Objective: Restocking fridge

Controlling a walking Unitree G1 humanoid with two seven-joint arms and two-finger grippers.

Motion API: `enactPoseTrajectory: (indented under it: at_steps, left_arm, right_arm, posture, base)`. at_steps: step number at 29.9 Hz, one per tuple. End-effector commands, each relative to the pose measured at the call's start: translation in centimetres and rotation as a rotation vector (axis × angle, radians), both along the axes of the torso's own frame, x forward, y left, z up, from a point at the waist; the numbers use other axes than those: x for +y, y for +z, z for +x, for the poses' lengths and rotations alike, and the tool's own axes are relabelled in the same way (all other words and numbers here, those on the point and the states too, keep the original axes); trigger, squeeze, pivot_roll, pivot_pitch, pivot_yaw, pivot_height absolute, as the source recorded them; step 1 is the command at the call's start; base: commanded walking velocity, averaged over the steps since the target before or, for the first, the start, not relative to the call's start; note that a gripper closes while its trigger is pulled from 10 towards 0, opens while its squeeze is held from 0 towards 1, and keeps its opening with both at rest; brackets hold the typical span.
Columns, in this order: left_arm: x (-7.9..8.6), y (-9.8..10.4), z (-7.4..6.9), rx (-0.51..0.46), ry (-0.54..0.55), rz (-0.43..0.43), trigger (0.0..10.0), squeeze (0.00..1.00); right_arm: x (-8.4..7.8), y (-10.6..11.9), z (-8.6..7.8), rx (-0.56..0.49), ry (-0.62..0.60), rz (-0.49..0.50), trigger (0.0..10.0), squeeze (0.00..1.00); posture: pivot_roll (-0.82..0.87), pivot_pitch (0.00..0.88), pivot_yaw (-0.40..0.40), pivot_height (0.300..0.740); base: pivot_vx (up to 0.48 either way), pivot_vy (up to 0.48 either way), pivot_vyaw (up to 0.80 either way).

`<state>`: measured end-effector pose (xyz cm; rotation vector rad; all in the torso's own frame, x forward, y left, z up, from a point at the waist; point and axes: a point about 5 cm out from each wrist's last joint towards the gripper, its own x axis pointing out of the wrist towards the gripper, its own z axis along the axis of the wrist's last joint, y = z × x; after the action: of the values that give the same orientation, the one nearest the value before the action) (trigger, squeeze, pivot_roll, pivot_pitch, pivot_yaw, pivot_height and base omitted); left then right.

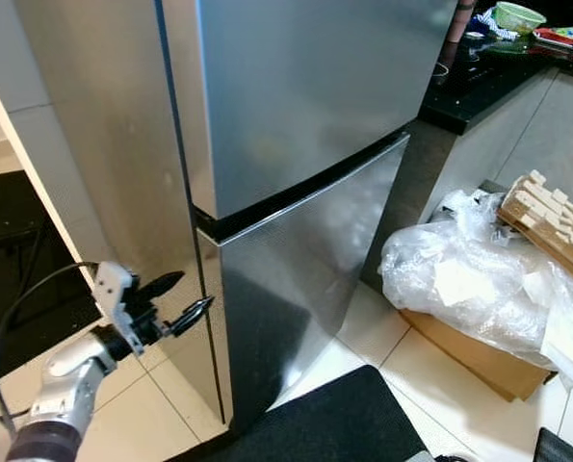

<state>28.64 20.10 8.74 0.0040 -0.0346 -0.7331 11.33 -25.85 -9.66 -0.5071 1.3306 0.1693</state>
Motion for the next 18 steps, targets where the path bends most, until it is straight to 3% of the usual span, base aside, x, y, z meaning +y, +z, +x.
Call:
enactPoseTrajectory:
  at_steps: [1,5,11,18]
  left_arm:
    - [-1.0,0.4,0.5,-0.024,-0.014,0.016,10.0,0.00]
    - [-1.3,0.5,0.8,-0.032,-0.013,0.016,10.0,0.00]
    - [-3.0,1.0,2.0,-0.060,-0.019,0.056,10.0,0.00]
    - [-3.6,0.6,2.2,-0.040,-0.028,0.067,10.0,0.00]
  right_arm:
    - [-0.2,0.0,-0.1,0.000,-0.006,-0.011,10.0,0.00]
    - [-0.2,0.0,-0.1,0.001,-0.007,-0.010,10.0,0.00]
    - [-0.4,0.1,-0.1,-0.002,-0.013,-0.014,10.0,0.00]
    - [-0.4,0.0,-0.3,0.003,-0.019,-0.013,10.0,0.00]
  posture:
    - [0.10,0.000,-0.084,0.740]
    - [0.10,0.000,-0.084,0.740]
    - [0.09,0.000,-0.078,0.740]
    - [0.08,0.000,-0.076,0.740]
  base:
    - [0.000,0.000,0.00]
    - [0.000,0.000,0.00]
    - [0.000,0.000,0.00]
    - [0.000,0.000,0.00]
